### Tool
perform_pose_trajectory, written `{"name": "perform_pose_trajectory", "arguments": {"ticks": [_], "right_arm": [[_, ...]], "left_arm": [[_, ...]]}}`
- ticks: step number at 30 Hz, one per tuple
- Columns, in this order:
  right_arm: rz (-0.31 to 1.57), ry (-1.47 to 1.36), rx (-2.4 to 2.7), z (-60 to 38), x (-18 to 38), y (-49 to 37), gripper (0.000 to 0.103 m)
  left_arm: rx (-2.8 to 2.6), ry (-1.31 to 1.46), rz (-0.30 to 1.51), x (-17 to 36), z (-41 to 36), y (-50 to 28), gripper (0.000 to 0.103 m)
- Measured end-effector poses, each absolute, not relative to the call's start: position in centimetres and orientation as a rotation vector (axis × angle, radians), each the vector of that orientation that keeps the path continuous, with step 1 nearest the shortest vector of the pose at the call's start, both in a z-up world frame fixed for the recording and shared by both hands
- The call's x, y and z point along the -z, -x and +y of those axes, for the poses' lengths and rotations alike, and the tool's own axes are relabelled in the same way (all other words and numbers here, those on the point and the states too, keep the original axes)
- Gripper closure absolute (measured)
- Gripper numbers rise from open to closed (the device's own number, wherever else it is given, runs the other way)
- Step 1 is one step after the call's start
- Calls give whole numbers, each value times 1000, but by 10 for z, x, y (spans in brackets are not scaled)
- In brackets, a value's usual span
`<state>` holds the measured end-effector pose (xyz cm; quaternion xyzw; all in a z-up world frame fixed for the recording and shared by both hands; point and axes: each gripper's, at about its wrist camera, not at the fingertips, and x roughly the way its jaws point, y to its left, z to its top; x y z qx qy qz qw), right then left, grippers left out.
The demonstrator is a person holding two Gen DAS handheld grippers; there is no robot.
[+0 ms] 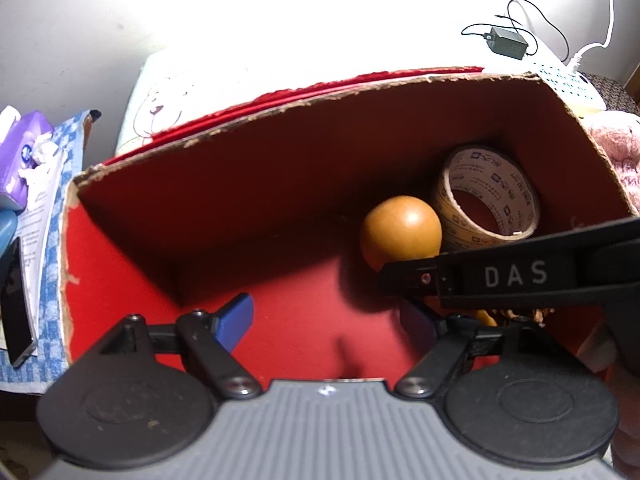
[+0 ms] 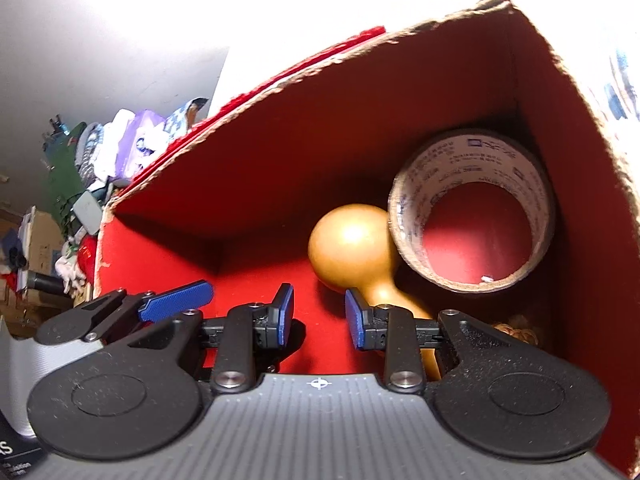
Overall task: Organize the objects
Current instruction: 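Lower the gourd onto the box floor beside the tape roll and open the right gripper, then withdraw the right gripper from the box toward the beige-handled pouch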
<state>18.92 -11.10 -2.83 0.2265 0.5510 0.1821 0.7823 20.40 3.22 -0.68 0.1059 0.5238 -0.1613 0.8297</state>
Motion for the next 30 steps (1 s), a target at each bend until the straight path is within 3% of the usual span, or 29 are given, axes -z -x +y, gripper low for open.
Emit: {"name": "perform_pose_trajectory", "arguments": {"ticks": [28, 30], "right_arm": [[982, -513, -456, -115, 16, -178, 72], [937, -512, -422, -117, 12, -173, 72]], "left_arm": [[251, -288, 950, -4, 31, -189, 22], [231, -293, 926, -5, 31, -188, 28]]}}
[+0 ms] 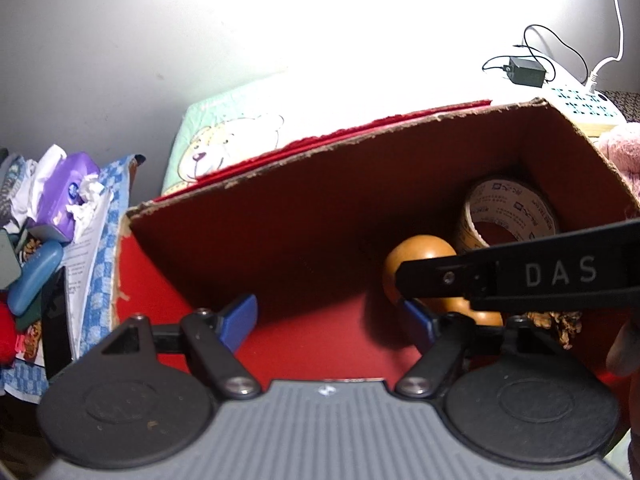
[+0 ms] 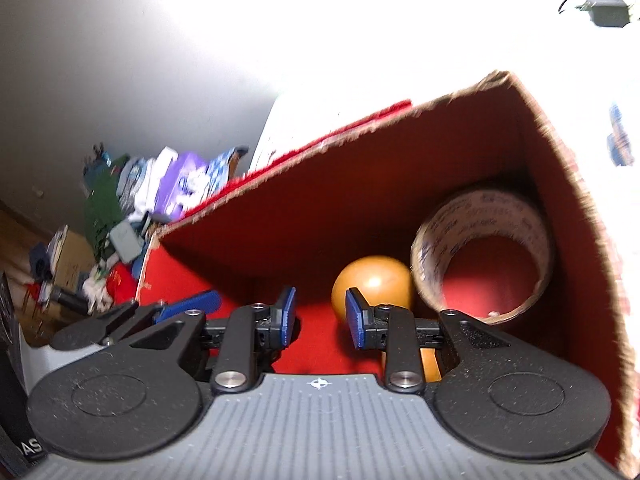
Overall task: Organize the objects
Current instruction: 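Withdraw the right gripper from the box toward the beige-handled pouch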
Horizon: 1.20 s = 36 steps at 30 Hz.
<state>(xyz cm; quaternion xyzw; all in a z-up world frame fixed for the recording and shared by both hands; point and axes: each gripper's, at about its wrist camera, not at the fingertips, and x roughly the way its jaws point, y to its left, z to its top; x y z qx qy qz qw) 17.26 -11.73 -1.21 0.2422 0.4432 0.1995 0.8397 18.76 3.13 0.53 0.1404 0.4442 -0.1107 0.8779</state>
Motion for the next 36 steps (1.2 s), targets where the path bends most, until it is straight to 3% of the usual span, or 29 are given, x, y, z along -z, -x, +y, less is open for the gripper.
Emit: {"name": "perform_pose_trajectory", "arguments": {"ticks": [4, 8, 9, 11, 13, 17, 27, 36], "right_arm": [[833, -484, -379, -122, -1, -156, 72], [672, -389, -383, -127, -24, -122, 72], [634, -383, -386, -131, -28, -113, 71], [571, -392, -398, -139, -36, -97, 58], [530, -400, -414, -145, -43, -83, 49], [515, -353, -505, -151, -52, -60, 49], [660, -376, -693, -158, -27, -22, 49], [938, -468, -649, -158, 29, -31, 49]], "left_arm": [[229, -298, 898, -7, 31, -185, 29], [223, -278, 835, -20, 34, -173, 24], [228, -260, 815, -27, 36, -167, 18], [250, -216, 779, -42, 40, -156, 9], [251, -210, 754, -55, 41, -143, 8], [273, -179, 759, -71, 49, -120, 8], [307, -35, 781, -82, 84, -55, 8], [338, 69, 904, -46, 101, -21, 8]]}}
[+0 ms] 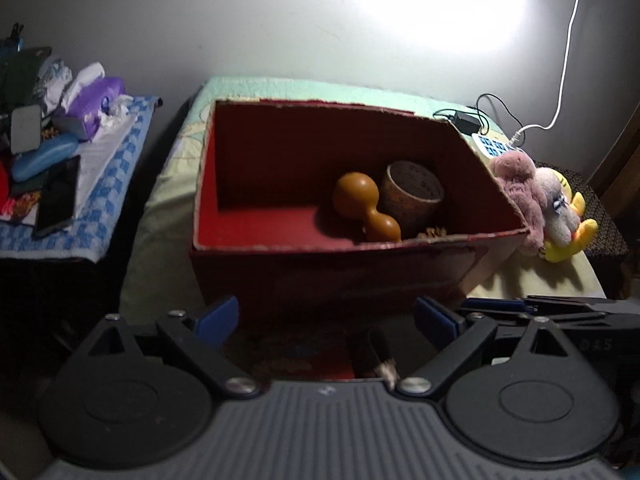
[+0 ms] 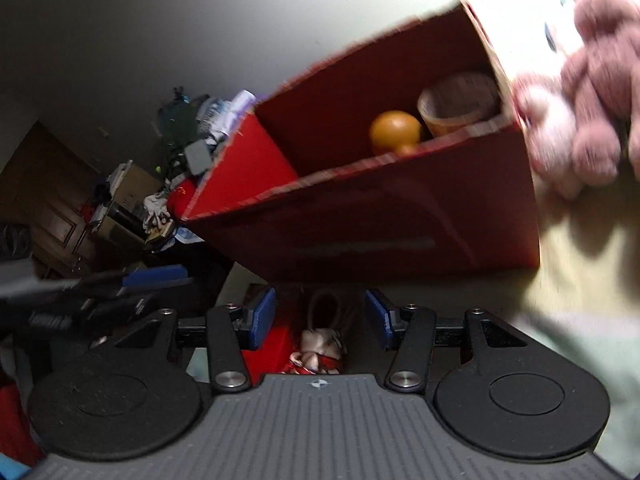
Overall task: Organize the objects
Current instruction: 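Withdraw the right gripper from the box toward the beige-handled pouch, then grasp the beige-handled red-and-white pouch with the right gripper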
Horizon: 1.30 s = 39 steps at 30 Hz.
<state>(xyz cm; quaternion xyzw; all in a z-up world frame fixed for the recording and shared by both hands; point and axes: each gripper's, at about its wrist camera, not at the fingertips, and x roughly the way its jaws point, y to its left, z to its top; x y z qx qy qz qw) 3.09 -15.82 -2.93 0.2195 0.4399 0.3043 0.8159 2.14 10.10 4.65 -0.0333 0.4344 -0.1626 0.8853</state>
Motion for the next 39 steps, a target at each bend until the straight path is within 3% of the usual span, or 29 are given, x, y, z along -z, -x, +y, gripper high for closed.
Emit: {"name": "perform_pose_trajectory", "arguments": {"ticks": [9, 12, 14, 20, 25, 30, 39], "right_arm": [[1124, -501, -714, -135, 54, -38, 49], [1160, -485, -707, -128, 58, -41, 55], [1181, -492, -715, -123, 61, -41, 58], [1202, -506, -717, -116, 68, -43, 59], [1222, -544, -737, -115, 72, -45, 72], [1221, -562, -720, -125, 65, -41, 75], [1128, -606, -633, -171, 41, -28, 77]], "left_arm": [[458, 30, 1047, -9, 75, 7, 8], [492, 56, 1090, -1, 70, 5, 7], [492, 55, 1091, 2, 66, 6, 1], [527, 24, 1071, 3, 60, 8, 1], [531, 26, 1080, 7, 61, 5, 2], [569, 11, 1090, 10, 52, 0, 15], [673, -25, 1140, 27, 19, -13, 26]]}}
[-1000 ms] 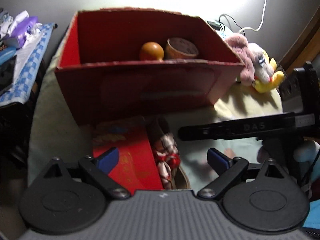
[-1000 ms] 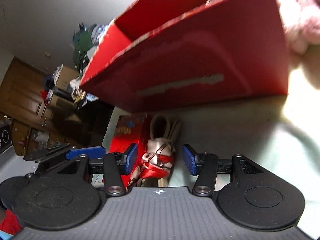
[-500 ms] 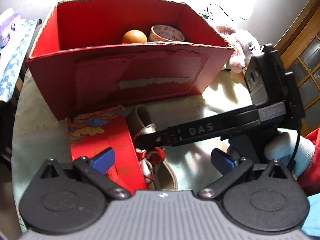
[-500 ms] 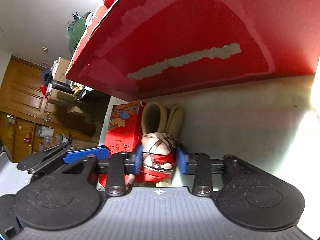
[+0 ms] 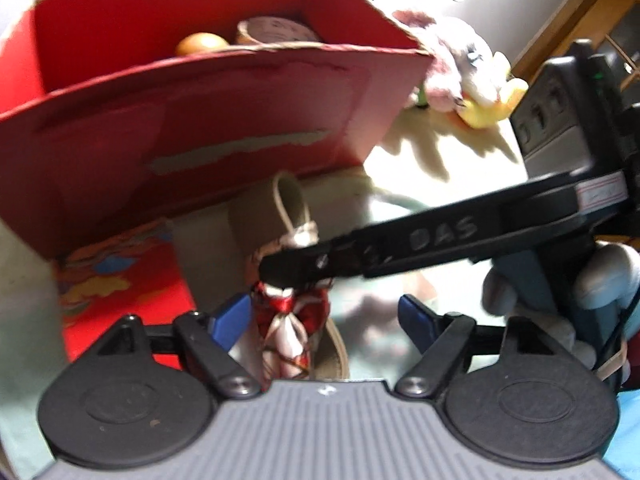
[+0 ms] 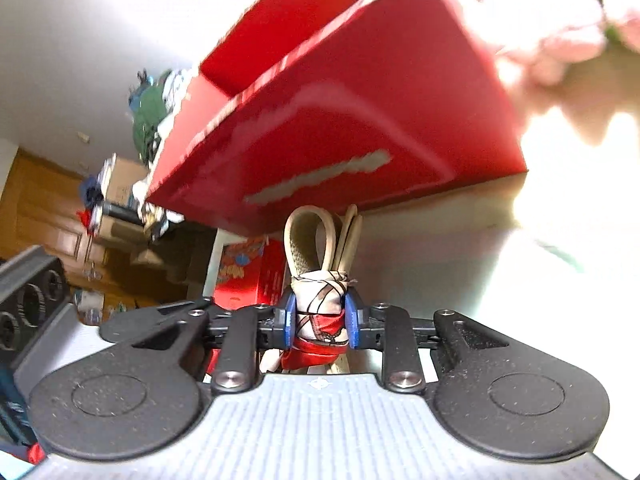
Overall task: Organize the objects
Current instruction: 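Grasp the beige-handled red-and-white pouch with the right gripper, then lift the pouch and carry it into the red box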
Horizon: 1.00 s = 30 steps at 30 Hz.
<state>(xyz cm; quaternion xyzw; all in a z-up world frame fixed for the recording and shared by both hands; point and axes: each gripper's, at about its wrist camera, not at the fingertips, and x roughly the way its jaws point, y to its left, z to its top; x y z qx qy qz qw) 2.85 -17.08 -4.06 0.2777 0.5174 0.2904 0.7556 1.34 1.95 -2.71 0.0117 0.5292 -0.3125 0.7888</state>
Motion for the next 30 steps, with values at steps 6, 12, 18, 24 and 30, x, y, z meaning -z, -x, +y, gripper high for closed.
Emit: {"name": "perform_pose_trajectory", "arguments": {"ticks": [6, 12, 18, 24, 30], "right_arm": [[1020, -622, -583, -204, 11, -15, 77], [879, -598, -582, -223, -31, -9, 77], [731, -557, -638, -226, -72, -31, 77], [684, -524, -703, -192, -95, -81, 77], [765, -440, -726, -140, -83, -130, 77]], "left_arm": [[782, -66, 1098, 15, -6, -15, 33], [889, -93, 974, -23, -19, -11, 33], [906, -95, 821, -69, -22, -18, 28], [825, -106, 693, -104, -9, -43, 23], [711, -41, 715, -102, 21, -91, 17]]}}
